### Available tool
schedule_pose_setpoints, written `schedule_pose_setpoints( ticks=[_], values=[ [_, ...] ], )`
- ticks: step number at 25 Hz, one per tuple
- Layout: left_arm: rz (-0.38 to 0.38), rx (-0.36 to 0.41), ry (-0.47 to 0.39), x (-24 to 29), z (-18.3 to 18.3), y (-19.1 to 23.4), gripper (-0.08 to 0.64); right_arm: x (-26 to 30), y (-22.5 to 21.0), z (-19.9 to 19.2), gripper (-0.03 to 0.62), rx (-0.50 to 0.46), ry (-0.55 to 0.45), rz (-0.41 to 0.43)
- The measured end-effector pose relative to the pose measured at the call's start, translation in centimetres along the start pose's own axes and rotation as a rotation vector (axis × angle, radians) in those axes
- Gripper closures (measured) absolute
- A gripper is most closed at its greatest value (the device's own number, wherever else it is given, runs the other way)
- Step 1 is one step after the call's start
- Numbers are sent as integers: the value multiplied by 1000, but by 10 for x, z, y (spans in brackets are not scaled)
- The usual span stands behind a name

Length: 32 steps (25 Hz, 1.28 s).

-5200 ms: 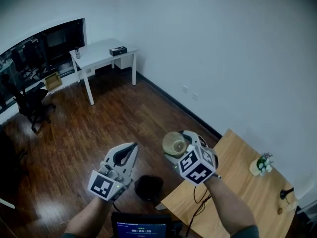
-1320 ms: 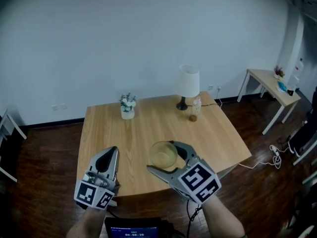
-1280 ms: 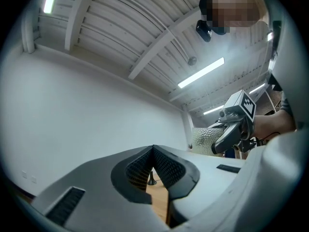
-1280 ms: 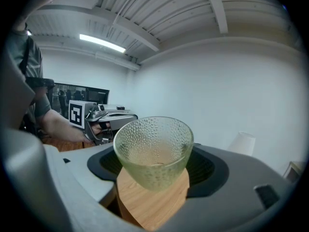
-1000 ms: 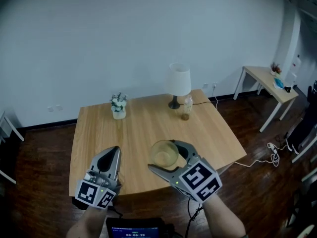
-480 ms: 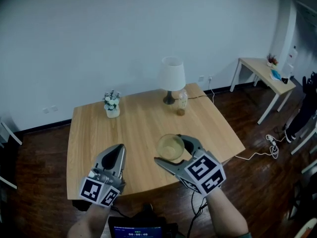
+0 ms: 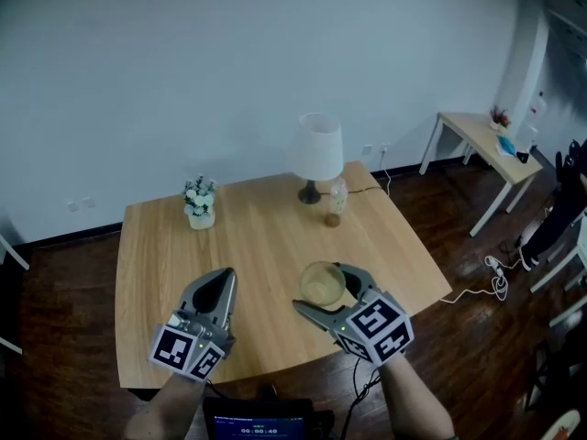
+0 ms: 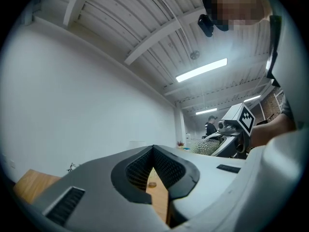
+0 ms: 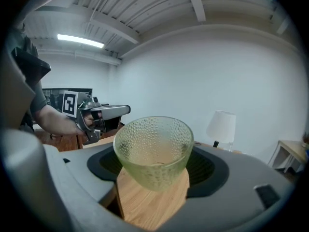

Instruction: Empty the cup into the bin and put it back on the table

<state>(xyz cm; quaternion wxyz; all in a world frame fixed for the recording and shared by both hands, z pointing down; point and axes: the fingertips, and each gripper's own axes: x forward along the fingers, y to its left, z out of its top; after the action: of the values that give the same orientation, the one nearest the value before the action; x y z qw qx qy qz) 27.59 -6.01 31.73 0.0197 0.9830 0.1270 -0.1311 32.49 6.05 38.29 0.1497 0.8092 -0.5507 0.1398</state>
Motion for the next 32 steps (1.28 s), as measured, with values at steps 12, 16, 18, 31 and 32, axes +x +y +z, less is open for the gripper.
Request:
schedule_pose_setpoints(
  ticks=[12,16,18,31,32],
  values=[
    [3,-69,23,36,-34,33,569,35,-52,-14,202,73,39,-64],
    [-11,-80,28,44,-42,29,569,42,-65,-19,202,85,45,-67],
    [-11,-82,33,51,-47,25,569,43,-75,-23,202,92,43,-67],
    [138,-42,114,96,-86,28,569,81,-138,-73,202,103,63,41],
    [144,-41,122,99,-91,27,569,86,-140,-79,202,100,72,53]
  ],
)
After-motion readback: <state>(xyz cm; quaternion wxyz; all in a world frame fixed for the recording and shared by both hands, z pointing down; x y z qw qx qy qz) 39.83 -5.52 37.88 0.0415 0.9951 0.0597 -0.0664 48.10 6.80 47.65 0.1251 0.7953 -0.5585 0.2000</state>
